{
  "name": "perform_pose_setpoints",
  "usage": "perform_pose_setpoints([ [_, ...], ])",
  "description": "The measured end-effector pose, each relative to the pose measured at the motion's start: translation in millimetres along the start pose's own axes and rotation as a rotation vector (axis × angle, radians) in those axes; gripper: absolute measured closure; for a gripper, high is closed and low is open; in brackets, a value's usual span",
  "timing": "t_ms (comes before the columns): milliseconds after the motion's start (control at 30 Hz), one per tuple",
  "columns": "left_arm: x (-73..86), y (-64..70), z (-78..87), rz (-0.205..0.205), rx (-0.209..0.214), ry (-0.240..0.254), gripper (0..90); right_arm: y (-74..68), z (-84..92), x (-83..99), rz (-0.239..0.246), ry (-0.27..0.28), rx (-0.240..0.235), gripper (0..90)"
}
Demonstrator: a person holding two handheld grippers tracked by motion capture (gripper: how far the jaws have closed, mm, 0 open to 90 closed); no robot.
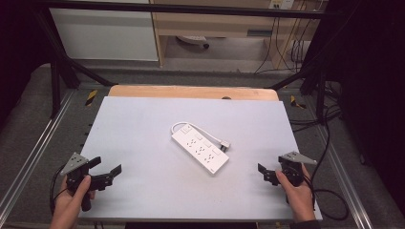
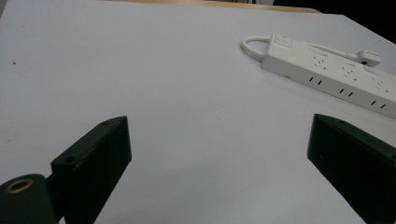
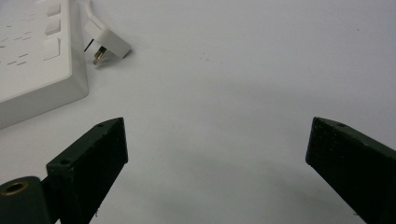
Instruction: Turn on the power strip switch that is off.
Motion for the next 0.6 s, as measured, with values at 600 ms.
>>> perform_pose_setpoints([
  [600, 1.4, 0.8, -1.6, -0.005, -0.004, -0.011, 6.1, -0.2, 3.7, -6.6, -0.019, -0.022, -0.040, 5.1],
])
Point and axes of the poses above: each handheld gripper's, and its own axes: z roughly backward along the jaws, x roughly out of its underside, y roughly to its right, the point moved 3 cm from there along -z, roughly forward along the jaws, and after that the axes turned 7 degrees about z, right-handed, at the moved point
